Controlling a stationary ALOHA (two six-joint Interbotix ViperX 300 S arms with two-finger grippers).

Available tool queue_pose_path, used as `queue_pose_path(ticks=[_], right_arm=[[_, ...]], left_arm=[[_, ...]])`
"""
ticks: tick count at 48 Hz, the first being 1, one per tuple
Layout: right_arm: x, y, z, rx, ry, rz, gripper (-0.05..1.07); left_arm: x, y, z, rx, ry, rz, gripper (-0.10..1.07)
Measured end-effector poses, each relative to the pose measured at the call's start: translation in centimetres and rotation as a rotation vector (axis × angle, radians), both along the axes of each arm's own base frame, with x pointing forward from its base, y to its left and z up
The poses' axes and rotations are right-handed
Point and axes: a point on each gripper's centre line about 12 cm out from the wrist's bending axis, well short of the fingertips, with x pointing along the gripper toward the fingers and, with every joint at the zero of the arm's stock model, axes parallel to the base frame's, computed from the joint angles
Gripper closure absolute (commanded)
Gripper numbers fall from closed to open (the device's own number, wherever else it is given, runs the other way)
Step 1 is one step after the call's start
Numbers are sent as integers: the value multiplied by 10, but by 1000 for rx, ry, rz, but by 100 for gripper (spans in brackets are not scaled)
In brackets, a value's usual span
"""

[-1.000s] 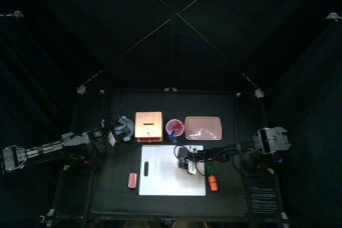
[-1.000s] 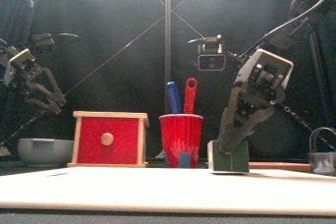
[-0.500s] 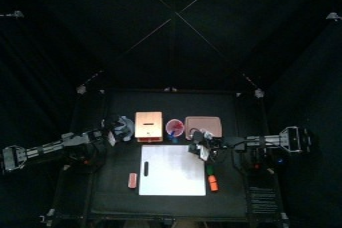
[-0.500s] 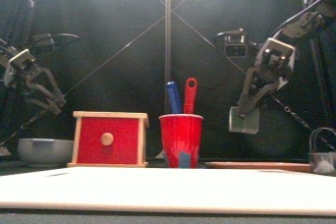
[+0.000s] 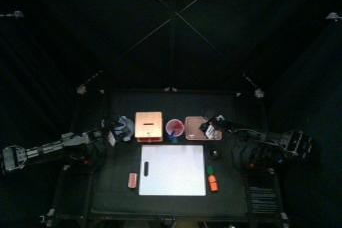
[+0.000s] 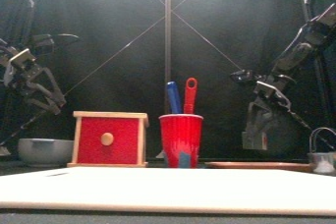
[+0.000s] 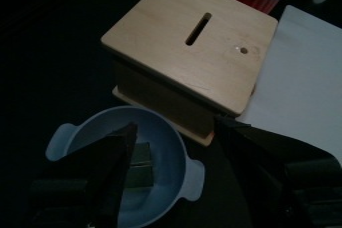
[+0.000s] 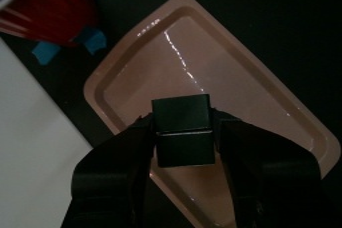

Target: Grab right half of sushi roll and put on plate

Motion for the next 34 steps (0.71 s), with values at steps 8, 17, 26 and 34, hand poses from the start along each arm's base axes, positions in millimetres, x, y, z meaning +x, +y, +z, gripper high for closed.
queue_pose_path(ticks=[8, 17, 26, 34], right_arm=[[0, -2, -9, 15, 20, -9, 10], [0, -3, -10, 13, 17, -12, -2], [0, -3, -5, 1, 3, -10, -2], [-2, 0, 4, -19, -24, -5, -2]], left_arm=[[0, 0, 0, -2, 1, 1, 2], [-1, -1, -3, -5, 6, 1, 2], [-1, -1, -2, -6, 6, 2, 2], [-1, -1, -2, -6, 4, 1, 2]])
